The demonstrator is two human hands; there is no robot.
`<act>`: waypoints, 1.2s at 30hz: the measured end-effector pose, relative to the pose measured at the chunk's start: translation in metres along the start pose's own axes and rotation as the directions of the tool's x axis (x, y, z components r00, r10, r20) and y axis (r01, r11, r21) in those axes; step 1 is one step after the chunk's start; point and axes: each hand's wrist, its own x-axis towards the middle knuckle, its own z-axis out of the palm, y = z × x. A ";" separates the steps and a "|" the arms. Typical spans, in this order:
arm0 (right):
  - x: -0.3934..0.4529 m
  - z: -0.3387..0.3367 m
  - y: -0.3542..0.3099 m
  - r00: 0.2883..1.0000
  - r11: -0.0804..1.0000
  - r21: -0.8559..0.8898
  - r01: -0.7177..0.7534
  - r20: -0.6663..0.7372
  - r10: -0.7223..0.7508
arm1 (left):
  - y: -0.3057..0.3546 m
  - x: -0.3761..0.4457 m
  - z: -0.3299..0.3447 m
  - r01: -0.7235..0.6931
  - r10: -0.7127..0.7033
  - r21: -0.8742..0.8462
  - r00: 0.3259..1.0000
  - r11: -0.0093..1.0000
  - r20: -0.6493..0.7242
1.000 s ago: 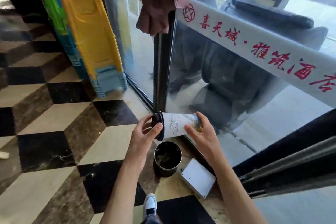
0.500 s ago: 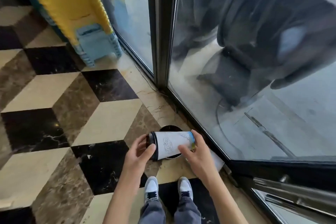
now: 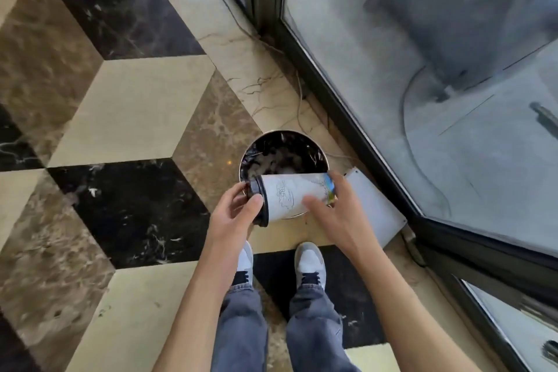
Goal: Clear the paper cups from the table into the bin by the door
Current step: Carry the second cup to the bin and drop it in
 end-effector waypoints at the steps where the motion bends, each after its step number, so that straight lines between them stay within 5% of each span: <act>1: 0.014 0.007 0.008 1.000 1.000 -0.012 -0.006 -0.003 0.006 | -0.008 0.014 -0.001 0.011 -0.011 0.015 1.000 1.000 -0.002; 9: 0.088 0.053 0.043 0.997 0.999 0.020 -0.048 0.054 0.047 | -0.048 0.086 -0.009 0.061 -0.054 0.084 0.995 0.995 -0.083; 23: 0.111 0.047 0.026 0.998 0.999 -0.040 0.022 0.062 -0.019 | -0.043 0.085 0.005 0.097 -0.087 0.083 0.989 0.992 -0.117; 36: 0.023 -0.014 -0.105 0.967 0.967 -0.036 0.254 -0.012 -0.254 | 0.082 -0.003 -0.006 -0.187 0.198 0.137 0.977 0.973 -0.074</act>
